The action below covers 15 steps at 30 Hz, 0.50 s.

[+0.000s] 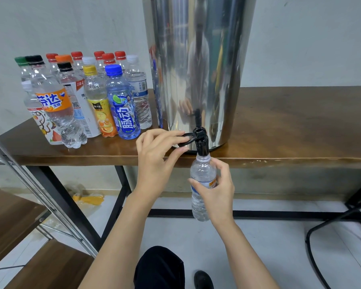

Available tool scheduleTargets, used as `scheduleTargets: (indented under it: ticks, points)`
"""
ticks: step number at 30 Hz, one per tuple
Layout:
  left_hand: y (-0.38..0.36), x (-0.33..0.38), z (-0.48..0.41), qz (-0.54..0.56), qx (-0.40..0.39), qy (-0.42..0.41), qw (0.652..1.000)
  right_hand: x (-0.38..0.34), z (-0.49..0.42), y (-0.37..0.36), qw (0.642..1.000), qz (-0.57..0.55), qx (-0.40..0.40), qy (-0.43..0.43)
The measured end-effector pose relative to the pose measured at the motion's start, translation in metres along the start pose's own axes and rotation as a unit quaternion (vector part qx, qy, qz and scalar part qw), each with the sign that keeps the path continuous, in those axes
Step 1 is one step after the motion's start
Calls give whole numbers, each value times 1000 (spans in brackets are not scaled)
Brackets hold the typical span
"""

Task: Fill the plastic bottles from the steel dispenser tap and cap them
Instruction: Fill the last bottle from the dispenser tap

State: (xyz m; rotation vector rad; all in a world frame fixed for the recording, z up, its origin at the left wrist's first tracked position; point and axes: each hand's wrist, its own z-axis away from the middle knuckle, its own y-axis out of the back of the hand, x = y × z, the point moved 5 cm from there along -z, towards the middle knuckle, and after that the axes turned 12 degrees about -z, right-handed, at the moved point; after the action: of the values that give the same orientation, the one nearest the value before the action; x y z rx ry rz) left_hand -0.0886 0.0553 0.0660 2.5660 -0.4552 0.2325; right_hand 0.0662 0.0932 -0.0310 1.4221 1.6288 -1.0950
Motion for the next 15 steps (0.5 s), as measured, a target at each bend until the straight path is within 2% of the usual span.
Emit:
scheduleTargets:
  ticks: [15]
  points:
    - [0,1,0,6,-6,-1,1000,1,-1,0,1000,-7,-1,2]
